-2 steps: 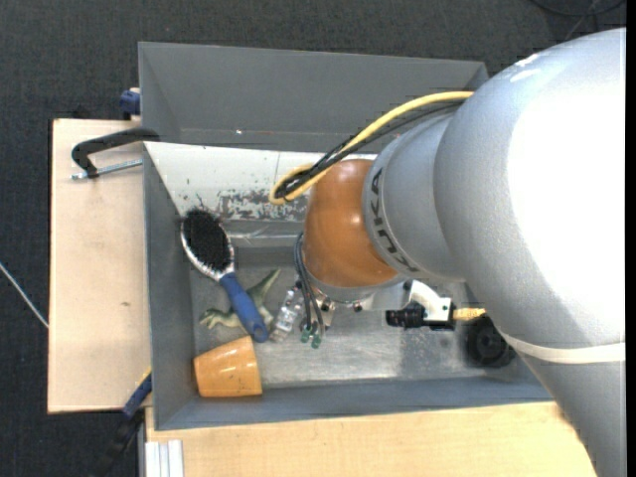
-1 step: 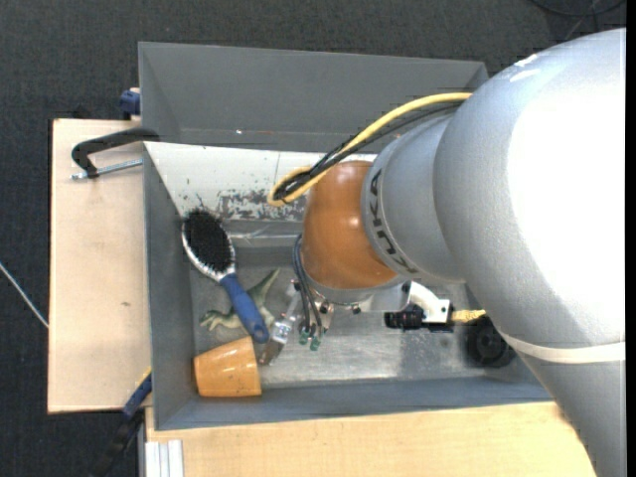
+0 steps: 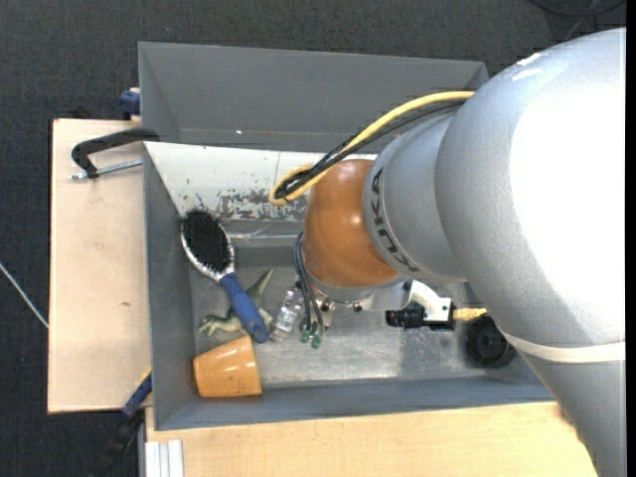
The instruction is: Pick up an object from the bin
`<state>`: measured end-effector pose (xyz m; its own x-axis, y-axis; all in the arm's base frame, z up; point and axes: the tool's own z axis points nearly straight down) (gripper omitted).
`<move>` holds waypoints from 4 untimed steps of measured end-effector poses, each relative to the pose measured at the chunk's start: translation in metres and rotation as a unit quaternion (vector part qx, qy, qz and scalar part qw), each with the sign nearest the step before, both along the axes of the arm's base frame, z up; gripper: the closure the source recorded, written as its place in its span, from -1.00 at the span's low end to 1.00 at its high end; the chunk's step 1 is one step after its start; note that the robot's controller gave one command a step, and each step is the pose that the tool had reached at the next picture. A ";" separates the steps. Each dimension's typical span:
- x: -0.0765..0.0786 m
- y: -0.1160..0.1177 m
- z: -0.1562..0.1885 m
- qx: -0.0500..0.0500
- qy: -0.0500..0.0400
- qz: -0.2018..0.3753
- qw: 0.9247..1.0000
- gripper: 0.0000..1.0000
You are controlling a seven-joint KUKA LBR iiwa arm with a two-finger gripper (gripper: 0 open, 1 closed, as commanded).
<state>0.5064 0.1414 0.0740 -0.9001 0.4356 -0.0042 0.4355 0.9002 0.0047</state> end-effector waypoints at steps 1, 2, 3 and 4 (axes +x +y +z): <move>-0.002 0.002 -0.002 0.001 0.002 0.001 1.000 -1.00; 0.000 0.054 0.005 -0.006 -0.015 -0.050 0.999 -1.00; -0.013 0.086 0.061 0.002 -0.002 -0.033 0.999 -1.00; 0.030 0.084 0.008 -0.003 0.003 0.129 0.992 -1.00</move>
Offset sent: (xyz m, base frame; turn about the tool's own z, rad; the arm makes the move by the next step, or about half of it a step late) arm 0.0000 0.0000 0.0000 0.0000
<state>0.5366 0.2250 0.0823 -0.9817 0.1902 -0.0002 0.1902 0.9817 -0.0029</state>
